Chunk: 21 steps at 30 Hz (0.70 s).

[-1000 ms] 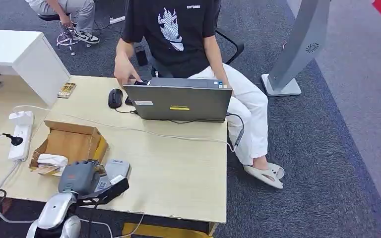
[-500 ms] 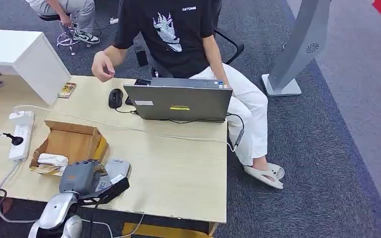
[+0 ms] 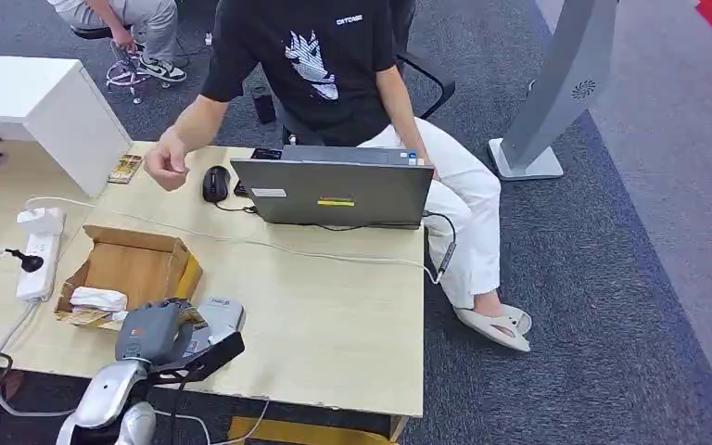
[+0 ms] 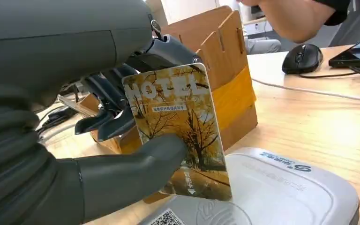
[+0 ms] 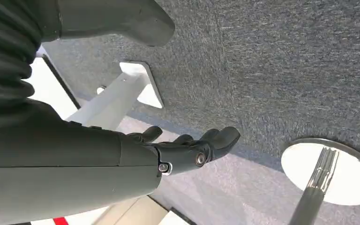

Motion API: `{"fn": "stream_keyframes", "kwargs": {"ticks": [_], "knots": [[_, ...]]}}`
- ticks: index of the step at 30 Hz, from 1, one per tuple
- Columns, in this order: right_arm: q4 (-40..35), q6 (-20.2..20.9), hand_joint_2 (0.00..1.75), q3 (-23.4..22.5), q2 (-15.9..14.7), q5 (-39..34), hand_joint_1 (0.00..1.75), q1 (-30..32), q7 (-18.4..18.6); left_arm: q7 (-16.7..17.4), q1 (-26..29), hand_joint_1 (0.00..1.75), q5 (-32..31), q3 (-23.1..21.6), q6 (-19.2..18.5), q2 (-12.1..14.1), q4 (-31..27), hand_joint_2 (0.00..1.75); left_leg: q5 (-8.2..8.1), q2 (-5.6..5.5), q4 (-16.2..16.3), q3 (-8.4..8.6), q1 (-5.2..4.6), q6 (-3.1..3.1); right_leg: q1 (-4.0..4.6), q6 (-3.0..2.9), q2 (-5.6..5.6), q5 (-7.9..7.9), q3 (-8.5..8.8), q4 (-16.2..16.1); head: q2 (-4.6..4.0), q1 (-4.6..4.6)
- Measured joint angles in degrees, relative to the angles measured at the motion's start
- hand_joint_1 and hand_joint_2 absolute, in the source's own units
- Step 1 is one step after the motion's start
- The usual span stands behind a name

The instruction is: Pass the card to the sensor for recognition and then transmit it.

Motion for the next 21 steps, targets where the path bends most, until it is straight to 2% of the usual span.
{"fn": "stream_keyframes", "kwargs": {"ticks": [6, 12, 21], "knots": [[0.24, -0.17, 1.75, 0.13, -0.04, 0.0, 0.0, 0.03, 0.0, -0.35, -0.33, 1.75, 3.87, 1.05, -0.57, -0.35, -1.07, 1.75, 0.0, 0.0, 0.0, -0.01, 0.0, 0.0, 0.0, 0.0, 0.01, 0.0, -0.02, 0.0, 0.0, 0.0], [0.46, -0.48, 1.75, 0.33, -0.09, 0.0, 0.0, 0.04, -0.04, -0.7, -2.05, 1.75, 8.4, 1.25, -2.08, -0.46, -5.92, 1.75, 0.0, 0.0, 0.0, -0.02, 0.0, 0.0, 0.0, 0.0, 0.0, 0.0, -0.02, 0.0, 0.0, 0.0], [0.98, -1.03, 1.75, 0.57, -0.22, 0.0, 0.0, 0.47, 0.0, -0.68, -4.97, 1.75, 9.51, 1.22, -3.56, -0.29, -11.26, 1.75, 0.0, 0.01, 0.0, -0.01, 0.0, -0.01, 0.0, -0.02, 0.01, 0.01, -0.03, 0.0, 0.0, 0.0]]}}
